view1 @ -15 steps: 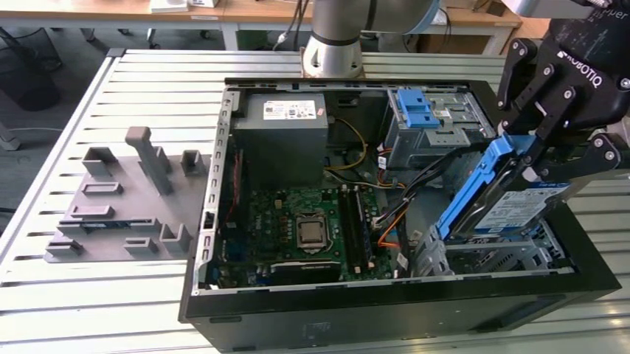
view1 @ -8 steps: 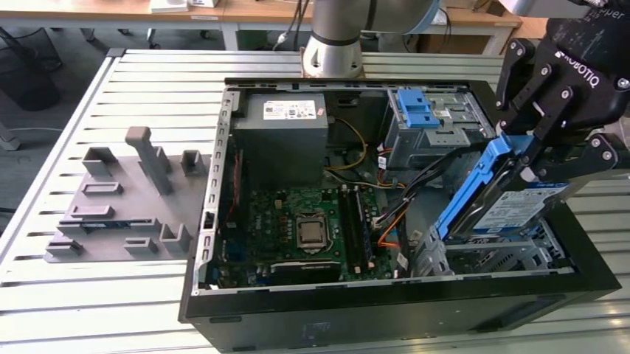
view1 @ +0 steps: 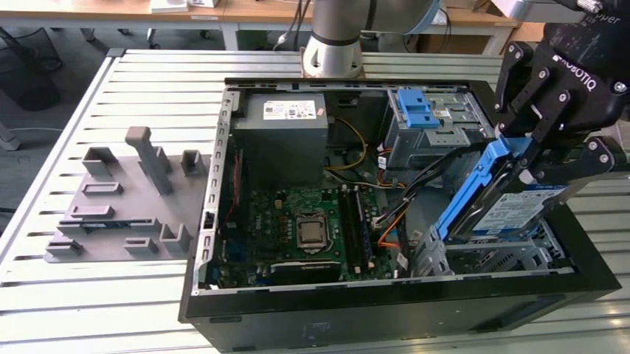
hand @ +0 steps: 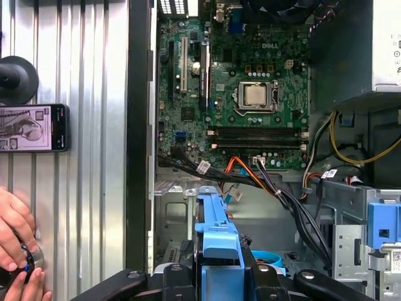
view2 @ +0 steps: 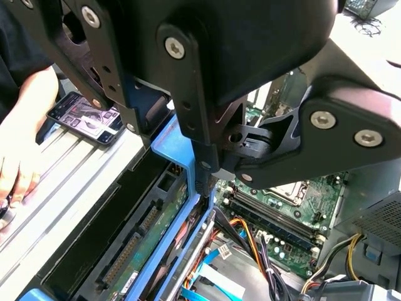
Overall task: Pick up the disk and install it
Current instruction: 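Insert the disk into the insertion slot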
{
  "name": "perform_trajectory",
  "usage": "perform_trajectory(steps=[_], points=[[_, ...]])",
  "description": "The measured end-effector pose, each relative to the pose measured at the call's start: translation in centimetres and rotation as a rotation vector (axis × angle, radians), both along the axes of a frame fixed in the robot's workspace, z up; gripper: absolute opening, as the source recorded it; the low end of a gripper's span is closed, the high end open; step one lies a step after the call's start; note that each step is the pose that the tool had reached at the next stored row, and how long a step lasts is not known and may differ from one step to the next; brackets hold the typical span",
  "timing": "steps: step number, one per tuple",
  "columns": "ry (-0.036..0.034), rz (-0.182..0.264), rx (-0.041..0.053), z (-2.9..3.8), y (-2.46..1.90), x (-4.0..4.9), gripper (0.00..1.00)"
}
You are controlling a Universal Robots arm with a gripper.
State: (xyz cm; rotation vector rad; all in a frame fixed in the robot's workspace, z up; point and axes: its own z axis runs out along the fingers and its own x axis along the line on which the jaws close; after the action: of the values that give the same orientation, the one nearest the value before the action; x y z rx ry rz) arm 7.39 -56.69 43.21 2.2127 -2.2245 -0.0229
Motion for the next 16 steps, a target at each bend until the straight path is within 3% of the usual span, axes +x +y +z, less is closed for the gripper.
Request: perform_trajectory(steps=[16], points=[[0.0000, 0.000, 0.0001, -2.84, -0.03, 0.02, 0.36]])
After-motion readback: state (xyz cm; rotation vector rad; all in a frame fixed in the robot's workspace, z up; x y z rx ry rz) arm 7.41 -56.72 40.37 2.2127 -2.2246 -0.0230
